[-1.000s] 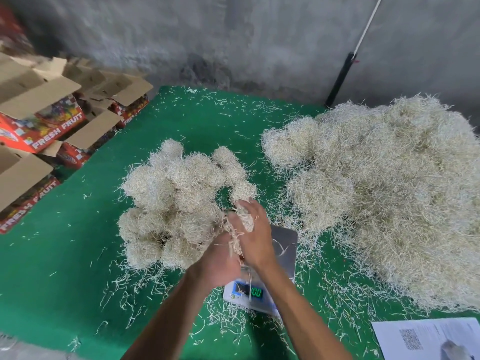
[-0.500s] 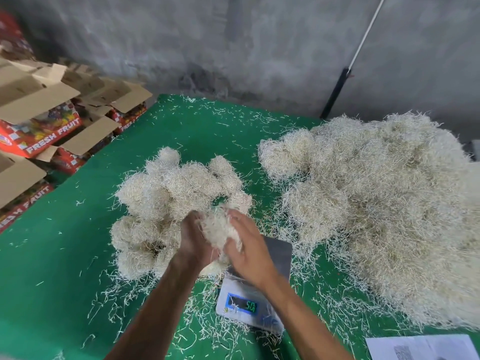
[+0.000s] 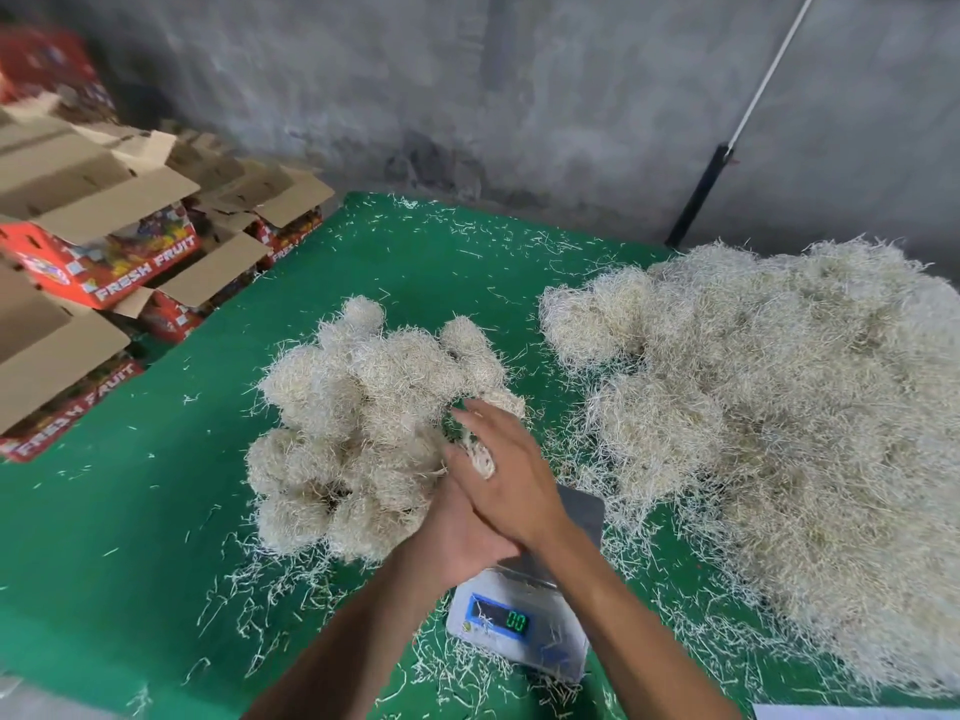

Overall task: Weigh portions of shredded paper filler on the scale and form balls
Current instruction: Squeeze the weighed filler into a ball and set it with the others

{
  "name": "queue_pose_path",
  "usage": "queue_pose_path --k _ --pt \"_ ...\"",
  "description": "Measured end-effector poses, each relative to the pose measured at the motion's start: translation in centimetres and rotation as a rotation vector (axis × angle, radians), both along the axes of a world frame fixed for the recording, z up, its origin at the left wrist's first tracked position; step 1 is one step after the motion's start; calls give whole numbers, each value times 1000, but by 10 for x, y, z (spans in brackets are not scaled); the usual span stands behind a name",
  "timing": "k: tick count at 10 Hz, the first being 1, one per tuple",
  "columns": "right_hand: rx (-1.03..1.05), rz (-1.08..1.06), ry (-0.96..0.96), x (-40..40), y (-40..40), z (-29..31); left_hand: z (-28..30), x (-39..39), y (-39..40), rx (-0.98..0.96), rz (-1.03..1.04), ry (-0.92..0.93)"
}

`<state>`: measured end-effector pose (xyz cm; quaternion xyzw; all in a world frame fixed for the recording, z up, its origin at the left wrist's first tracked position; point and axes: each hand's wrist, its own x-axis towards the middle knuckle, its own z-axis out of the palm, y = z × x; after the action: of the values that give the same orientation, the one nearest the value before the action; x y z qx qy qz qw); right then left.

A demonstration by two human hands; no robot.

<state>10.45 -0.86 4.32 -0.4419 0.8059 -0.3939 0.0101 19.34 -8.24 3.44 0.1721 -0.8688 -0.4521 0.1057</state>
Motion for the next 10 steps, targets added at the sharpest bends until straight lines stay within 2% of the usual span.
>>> queue_pose_path --k 1,2,3,4,5,6,7,8,9,10 --pt "-50 23 -77 -5 18 2 22 3 -27 99 137 -86" --pt "-135 116 44 28 10 -4 38 9 -31 203 248 83" --pt "-188 -84 -41 18 -10 4 37 7 -4 341 168 150" --pt "-172 -146 -184 -13 2 13 28 6 -6 513 -83 131" --pt "-180 -131 -167 -24 10 3 24 7 -23 211 -330 -57" --pt "-385 -341 -406 -33 10 3 32 20 -21 411 -191 116" --pt "-496 -516 -440 -32 13 9 29 24 -23 569 15 62" --pt "-328 -171 -165 8 7 9 33 9 -20 261 -18 86" --pt "-192 80 -36 43 -7 0 21 -1 -8 294 158 128" --pt "-128 63 -20 28 -15 6 17 6 3 330 88 91"
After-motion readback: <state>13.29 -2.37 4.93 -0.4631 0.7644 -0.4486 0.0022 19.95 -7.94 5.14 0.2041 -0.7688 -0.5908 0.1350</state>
